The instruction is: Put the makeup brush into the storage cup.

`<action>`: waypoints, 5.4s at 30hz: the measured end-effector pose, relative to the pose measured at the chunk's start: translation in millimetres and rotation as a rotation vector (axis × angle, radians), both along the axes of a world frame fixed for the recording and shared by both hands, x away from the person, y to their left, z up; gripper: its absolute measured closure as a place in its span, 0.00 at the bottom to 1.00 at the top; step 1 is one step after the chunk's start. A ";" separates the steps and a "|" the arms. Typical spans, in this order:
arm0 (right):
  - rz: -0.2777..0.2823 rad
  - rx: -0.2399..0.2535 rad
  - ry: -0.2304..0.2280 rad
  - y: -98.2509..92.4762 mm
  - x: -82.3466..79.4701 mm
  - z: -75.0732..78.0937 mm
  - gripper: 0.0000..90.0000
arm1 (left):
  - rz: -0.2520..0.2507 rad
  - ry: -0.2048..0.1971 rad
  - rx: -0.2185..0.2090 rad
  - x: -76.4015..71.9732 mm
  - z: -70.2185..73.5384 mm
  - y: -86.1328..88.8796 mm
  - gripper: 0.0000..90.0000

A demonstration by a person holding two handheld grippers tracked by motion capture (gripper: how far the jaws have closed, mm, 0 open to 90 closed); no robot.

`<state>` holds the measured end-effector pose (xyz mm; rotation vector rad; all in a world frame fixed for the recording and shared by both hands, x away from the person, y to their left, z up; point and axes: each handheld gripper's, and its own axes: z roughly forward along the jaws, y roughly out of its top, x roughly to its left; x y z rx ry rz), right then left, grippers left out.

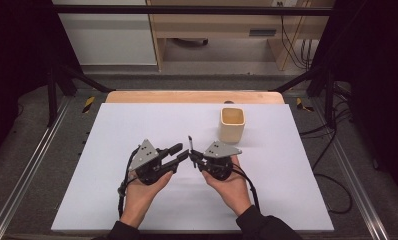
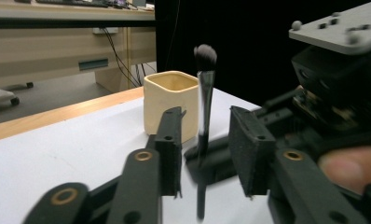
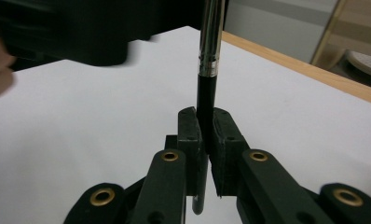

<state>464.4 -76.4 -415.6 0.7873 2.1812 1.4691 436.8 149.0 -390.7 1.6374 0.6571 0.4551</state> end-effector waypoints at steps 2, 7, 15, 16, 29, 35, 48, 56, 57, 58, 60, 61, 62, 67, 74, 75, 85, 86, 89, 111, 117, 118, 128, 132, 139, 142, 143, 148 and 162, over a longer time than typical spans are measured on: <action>-0.021 0.000 -0.009 -9.4 2.6 1.5 0.93 | 0.012 -0.008 0.003 -3.4 -0.3 7.2 0.65; -0.049 -0.021 -0.016 -28.3 8.4 6.3 0.93 | 0.014 -0.029 0.032 -8.1 -6.1 22.6 0.53; -0.082 -0.030 -0.058 -48.3 10.4 23.2 0.93 | 0.054 -0.044 0.049 -14.4 -19.5 39.8 0.35; -0.086 -0.029 -0.063 -50.3 10.6 25.7 0.93 | 0.061 -0.047 0.056 -14.5 -20.6 42.0 0.33; -0.120 -0.005 -0.076 -72.7 15.5 46.4 0.93 | 0.183 -0.062 0.094 -3.0 -49.5 82.4 0.17; -0.163 0.033 -0.064 -84.6 19.3 55.7 0.93 | 0.228 -0.092 0.061 -7.2 -57.3 93.0 0.15; -0.221 0.037 -0.105 -97.5 35.5 84.7 0.93 | 0.236 -0.119 0.036 -8.6 -60.1 104.2 0.11; -0.239 0.065 -0.125 -100.2 42.4 92.7 0.93 | 0.238 -0.124 0.036 -8.4 -61.6 107.7 0.10; -0.245 0.070 -0.128 -100.3 43.2 93.2 0.93 | 0.238 -0.127 0.032 -8.8 -61.2 108.0 0.10; -0.249 0.072 -0.129 -100.6 44.2 93.9 0.93 | 0.240 -0.130 0.028 -9.3 -60.9 108.0 0.10; -0.257 0.067 -0.135 -101.6 46.7 95.0 0.93 | 0.237 -0.133 0.027 -9.8 -60.4 108.3 0.10; -0.260 0.067 -0.135 -101.6 47.8 95.6 0.93 | 0.236 -0.133 0.027 -9.9 -60.5 108.4 0.10; -0.265 0.073 -0.128 -101.0 48.3 96.5 0.93 | 0.235 -0.133 0.027 -9.8 -60.6 108.4 0.10; -0.278 0.080 -0.142 -101.5 54.9 98.3 0.93 | 0.227 -0.135 0.031 -9.8 -61.3 107.7 0.09; -0.299 0.080 -0.146 -101.9 62.5 96.5 0.93 | 0.217 -0.143 0.026 -10.2 -61.3 108.8 0.08; -0.301 0.080 -0.144 -102.2 63.6 96.1 0.93 | 0.215 -0.146 0.027 -10.3 -61.4 108.9 0.08; -0.341 0.108 -0.157 -104.5 71.5 94.3 0.93 | 0.208 -0.163 0.015 -11.6 -60.6 112.4 0.05; -0.347 0.113 -0.158 -105.0 72.6 94.0 0.93 | 0.208 -0.163 0.012 -11.5 -60.7 112.7 0.05; -0.361 0.119 -0.158 -107.2 77.3 92.2 0.93 | 0.209 -0.161 0.005 -11.0 -61.2 113.5 0.05; -0.402 0.158 -0.140 -107.6 100.4 70.1 0.93 | 0.196 -0.171 0.005 -10.4 -62.0 112.7 0.05; -0.399 0.138 -0.135 -106.9 100.9 64.2 0.93 | 0.191 -0.168 0.003 -11.3 -61.9 112.1 0.05; -0.396 0.133 -0.135 -106.9 101.0 63.0 0.93 | 0.191 -0.167 0.005 -11.4 -62.0 111.6 0.05; -0.404 0.131 -0.112 -108.2 102.0 54.0 0.93 | 0.192 -0.170 0.004 -12.0 -61.6 112.0 0.05; -0.404 0.125 -0.108 -107.9 102.8 51.1 0.93 | 0.193 -0.173 -0.001 -12.1 -61.4 112.7 0.05; -0.404 0.115 -0.099 -108.1 104.3 45.9 0.93 | 0.198 -0.182 -0.002 -12.2 -60.8 113.7 0.05; -0.406 0.114 -0.095 -108.4 104.7 45.5 0.93 | 0.197 -0.183 -0.002 -11.9 -61.0 114.2 0.05; -0.407 0.112 -0.095 -108.2 104.8 45.3 0.93 | 0.198 -0.183 -0.003 -11.8 -61.0 114.3 0.04; -0.405 0.104 -0.092 -106.6 105.4 43.5 0.93 | 0.198 -0.185 -0.002 -11.8 -60.9 114.7 0.04; -0.410 0.091 -0.075 -106.9 106.3 36.6 0.93 | 0.194 -0.187 -0.003 -12.0 -60.8 113.9 0.04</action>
